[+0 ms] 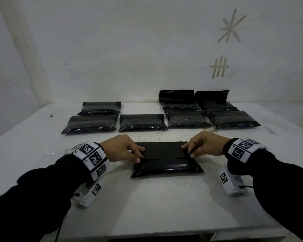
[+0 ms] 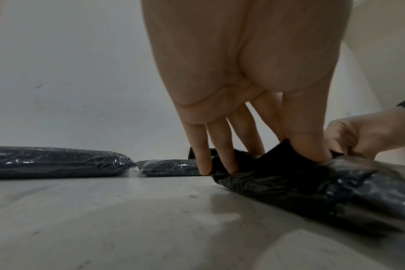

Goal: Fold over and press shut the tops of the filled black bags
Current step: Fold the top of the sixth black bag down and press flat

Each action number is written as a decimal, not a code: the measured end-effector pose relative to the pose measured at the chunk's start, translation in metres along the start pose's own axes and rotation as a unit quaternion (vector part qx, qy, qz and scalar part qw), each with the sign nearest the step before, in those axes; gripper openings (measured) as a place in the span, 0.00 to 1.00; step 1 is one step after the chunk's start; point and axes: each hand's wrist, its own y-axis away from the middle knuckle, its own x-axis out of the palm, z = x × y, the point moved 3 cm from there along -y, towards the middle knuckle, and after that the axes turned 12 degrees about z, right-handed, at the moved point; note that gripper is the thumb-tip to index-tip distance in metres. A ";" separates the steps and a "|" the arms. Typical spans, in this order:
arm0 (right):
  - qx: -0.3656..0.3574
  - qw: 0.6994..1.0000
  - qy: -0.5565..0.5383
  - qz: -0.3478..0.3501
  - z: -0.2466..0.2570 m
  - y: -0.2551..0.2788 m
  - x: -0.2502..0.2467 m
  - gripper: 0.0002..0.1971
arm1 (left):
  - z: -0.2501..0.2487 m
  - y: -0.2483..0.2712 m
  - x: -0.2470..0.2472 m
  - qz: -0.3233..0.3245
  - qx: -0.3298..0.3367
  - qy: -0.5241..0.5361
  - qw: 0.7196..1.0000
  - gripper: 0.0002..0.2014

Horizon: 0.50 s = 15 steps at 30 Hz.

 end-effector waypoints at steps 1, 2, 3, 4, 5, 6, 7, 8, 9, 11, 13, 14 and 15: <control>0.001 1.000 0.011 -0.001 0.001 0.000 0.001 0.11 | -0.001 0.000 0.001 0.000 -0.004 -0.007 1.000 0.11; 0.003 1.000 0.020 -0.003 0.001 0.000 0.001 0.12 | -0.002 0.001 0.001 0.001 -0.009 -0.008 1.000 0.12; 0.005 1.000 0.026 -0.003 0.001 0.000 0.001 0.13 | -0.002 0.001 0.001 0.002 -0.014 -0.008 1.000 0.12; 0.008 0.999 0.032 -0.003 0.001 0.000 0.002 0.13 | -0.002 0.002 0.002 0.001 -0.017 -0.006 1.000 0.10; 0.012 0.999 0.040 -0.002 0.001 0.000 0.002 0.14 | -0.003 0.002 0.003 0.000 -0.018 -0.004 1.000 0.07; 0.016 0.999 0.048 -0.001 0.001 0.000 0.002 0.14 | -0.004 0.004 0.004 0.000 -0.019 -0.007 1.000 0.05; 0.020 0.998 0.057 -0.001 0.002 0.000 0.002 0.14 | -0.006 0.005 0.005 -0.002 -0.018 -0.016 1.000 0.06; 0.024 0.998 0.066 -0.001 0.002 0.001 0.002 0.14 | -0.007 0.006 0.005 -0.004 -0.016 -0.025 1.000 0.08; 0.027 0.997 0.078 -0.003 0.003 0.001 0.002 0.13 | -0.008 0.006 0.005 -0.009 -0.016 -0.036 0.999 0.10; 0.029 0.994 0.108 -0.012 0.006 0.001 0.002 0.13 | -0.010 0.007 0.006 -0.015 -0.018 -0.059 0.998 0.10; 0.032 0.990 0.137 -0.022 0.009 0.002 0.003 0.13 | -0.011 0.007 0.007 -0.016 -0.019 -0.074 0.997 0.10; 0.033 0.988 0.149 -0.027 0.010 0.003 0.003 0.13 | -0.012 0.008 0.008 -0.017 -0.019 -0.081 0.996 0.09; 0.032 0.986 0.161 -0.032 0.012 0.003 0.004 0.14 | -0.012 0.008 0.008 -0.021 -0.019 -0.089 0.996 0.08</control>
